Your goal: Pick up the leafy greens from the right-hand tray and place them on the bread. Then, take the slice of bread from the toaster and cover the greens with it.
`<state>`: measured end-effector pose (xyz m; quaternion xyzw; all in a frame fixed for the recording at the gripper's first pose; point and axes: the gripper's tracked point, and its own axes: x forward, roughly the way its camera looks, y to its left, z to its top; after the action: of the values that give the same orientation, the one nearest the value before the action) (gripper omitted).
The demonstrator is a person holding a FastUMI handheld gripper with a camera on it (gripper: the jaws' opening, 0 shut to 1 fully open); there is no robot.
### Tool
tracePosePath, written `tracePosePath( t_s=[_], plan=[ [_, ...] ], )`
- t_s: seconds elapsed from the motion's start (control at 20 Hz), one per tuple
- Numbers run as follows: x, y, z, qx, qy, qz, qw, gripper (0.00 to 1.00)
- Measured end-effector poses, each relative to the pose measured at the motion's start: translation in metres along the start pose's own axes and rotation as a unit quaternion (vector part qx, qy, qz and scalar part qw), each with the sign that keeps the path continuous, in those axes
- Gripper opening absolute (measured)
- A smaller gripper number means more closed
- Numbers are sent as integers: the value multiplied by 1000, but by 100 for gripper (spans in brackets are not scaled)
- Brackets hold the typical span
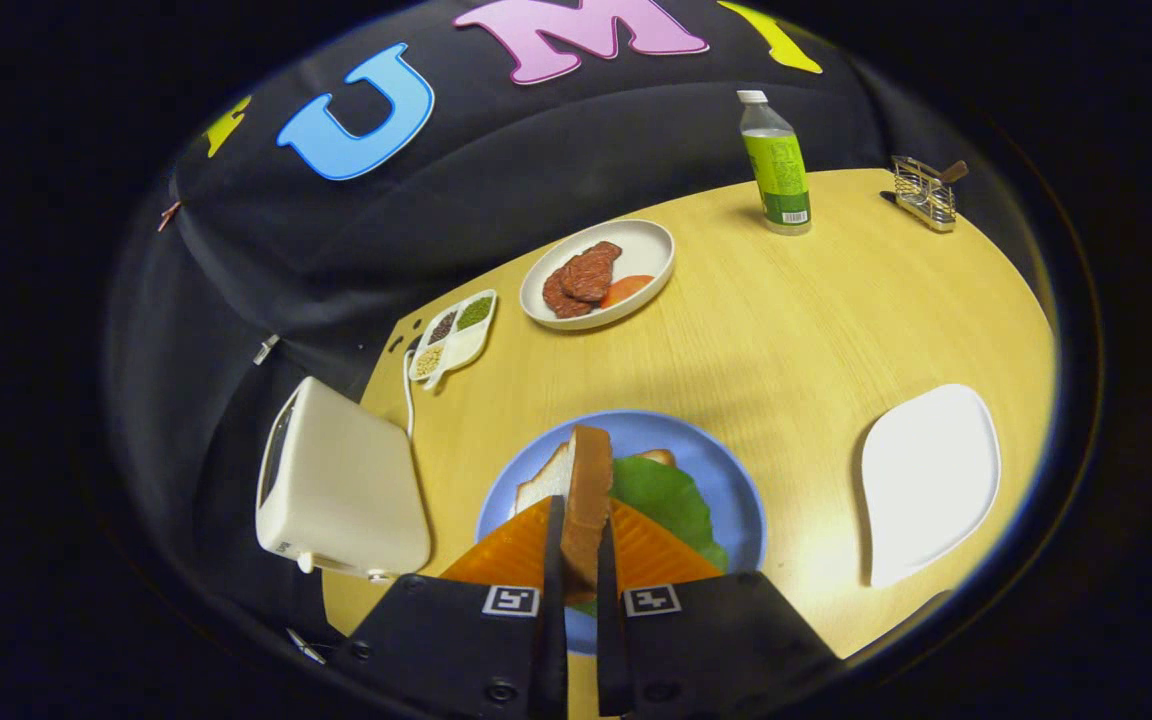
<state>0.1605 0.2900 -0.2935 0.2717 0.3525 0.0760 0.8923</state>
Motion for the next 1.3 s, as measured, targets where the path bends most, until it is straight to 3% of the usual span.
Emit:
tracePosePath(
  t_s=[0.1,0.3,0.65,0.85,0.95,1.0,1.3],
  plan=[
    [3,-11,-3,-13,8,-16,1000,18],
    [5,-31,-10,-34,18,-46,998,42],
    [5,-55,-11,-58,28,-73,995,67],
    [-4,-62,-5,-80,26,-90,992,67],
    [-16,-61,2,-90,13,-89,992,68],
    [-22,-59,6,-92,5,-83,992,78],
    [-75,-50,52,-133,-62,-72,987,99]
  ],
)
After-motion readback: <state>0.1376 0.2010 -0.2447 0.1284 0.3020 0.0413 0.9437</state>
